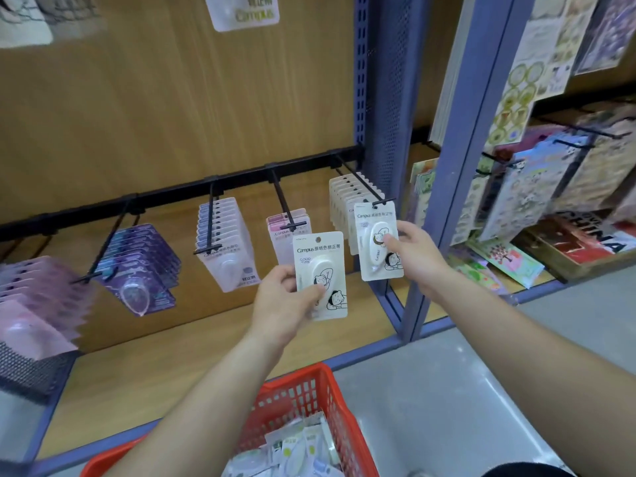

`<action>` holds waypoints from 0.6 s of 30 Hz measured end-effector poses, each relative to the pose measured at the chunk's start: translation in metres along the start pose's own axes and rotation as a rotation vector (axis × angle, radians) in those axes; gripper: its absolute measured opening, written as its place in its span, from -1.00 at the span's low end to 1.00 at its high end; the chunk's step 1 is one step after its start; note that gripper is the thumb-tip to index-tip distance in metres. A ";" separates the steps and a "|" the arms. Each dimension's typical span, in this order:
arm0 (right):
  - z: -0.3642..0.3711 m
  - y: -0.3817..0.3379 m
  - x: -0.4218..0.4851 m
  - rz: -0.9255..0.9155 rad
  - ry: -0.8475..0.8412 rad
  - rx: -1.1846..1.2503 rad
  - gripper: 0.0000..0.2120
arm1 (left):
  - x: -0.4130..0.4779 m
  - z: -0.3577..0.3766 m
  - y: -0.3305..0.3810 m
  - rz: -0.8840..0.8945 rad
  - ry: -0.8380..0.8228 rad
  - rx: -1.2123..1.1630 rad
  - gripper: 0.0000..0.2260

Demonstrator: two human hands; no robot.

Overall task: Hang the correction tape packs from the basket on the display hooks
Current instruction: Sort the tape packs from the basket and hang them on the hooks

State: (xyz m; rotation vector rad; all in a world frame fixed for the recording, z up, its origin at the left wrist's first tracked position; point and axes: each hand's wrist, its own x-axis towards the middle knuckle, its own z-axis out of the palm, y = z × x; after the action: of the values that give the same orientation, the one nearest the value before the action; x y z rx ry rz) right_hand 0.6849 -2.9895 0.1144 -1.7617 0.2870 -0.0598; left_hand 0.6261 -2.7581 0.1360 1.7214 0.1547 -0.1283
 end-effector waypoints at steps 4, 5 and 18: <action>0.007 -0.003 0.012 -0.069 0.015 -0.152 -0.71 | 0.012 0.010 -0.002 0.029 -0.013 0.020 -0.80; 0.009 -0.004 0.014 -0.078 0.018 -0.209 -0.66 | 0.016 0.013 -0.002 0.042 -0.012 0.037 -0.80; -0.034 0.025 -0.018 -0.066 0.069 -0.416 -0.62 | 0.081 0.088 0.007 0.205 -0.032 0.198 -0.75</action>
State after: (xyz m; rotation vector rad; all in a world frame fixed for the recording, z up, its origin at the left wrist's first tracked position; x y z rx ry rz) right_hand 0.6565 -3.0220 0.0993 -2.1858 0.3063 -0.1152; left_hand 0.7071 -2.8439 0.1152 1.9207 -0.0604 -0.0195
